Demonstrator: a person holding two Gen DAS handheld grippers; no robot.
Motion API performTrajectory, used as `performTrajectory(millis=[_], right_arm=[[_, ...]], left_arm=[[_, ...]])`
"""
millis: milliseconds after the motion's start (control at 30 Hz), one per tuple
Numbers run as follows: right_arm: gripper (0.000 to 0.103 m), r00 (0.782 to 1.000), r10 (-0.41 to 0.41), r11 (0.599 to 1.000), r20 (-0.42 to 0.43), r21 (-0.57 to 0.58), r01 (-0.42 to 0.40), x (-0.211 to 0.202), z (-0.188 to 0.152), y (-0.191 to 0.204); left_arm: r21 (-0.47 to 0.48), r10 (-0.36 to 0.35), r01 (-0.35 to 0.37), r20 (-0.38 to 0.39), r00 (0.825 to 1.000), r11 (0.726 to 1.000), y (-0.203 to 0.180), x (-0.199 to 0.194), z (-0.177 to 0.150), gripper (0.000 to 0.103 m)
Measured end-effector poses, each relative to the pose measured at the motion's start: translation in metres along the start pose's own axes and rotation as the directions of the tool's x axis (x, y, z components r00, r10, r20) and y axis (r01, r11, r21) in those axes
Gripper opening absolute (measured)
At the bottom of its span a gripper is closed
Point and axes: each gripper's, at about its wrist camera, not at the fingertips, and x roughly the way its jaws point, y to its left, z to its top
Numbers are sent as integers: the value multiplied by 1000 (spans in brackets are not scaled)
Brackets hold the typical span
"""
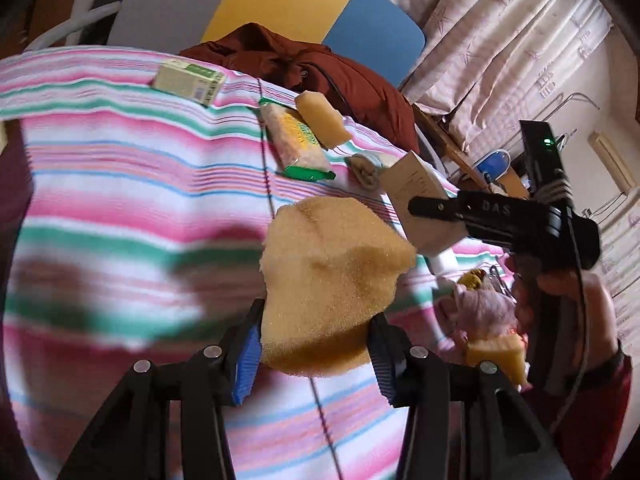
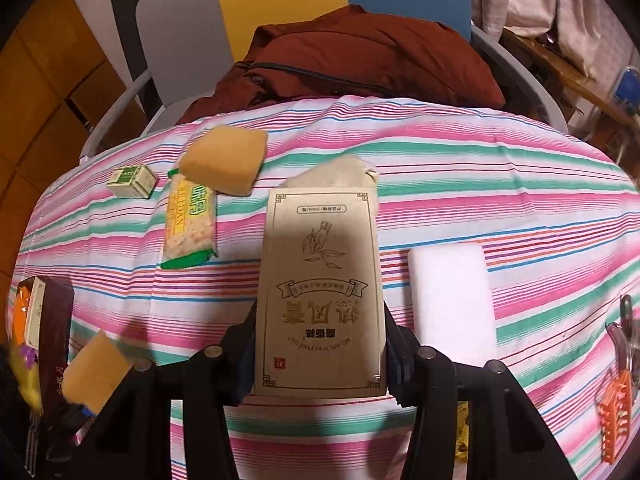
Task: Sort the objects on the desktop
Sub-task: 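Carry the yellow sponge and tea box toward the gold tray with both tools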
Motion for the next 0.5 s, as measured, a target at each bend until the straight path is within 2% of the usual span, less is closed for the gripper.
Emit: performTrajectory(millis=[67, 333, 500], right_arm=[[51, 1000, 24, 1000, 1, -5, -24, -1, -1, 3], [51, 999, 37, 994, 22, -107, -34, -2, -8, 33], [51, 995, 96, 980, 37, -180, -88, -9, -12, 59]], left_arm=[[-8, -21, 21, 1, 1000, 1000, 4, -10, -7, 48], [21, -71, 70, 47, 996, 997, 14, -70, -29, 48], [-6, -58, 59, 111, 992, 998, 40, -123, -37, 48]])
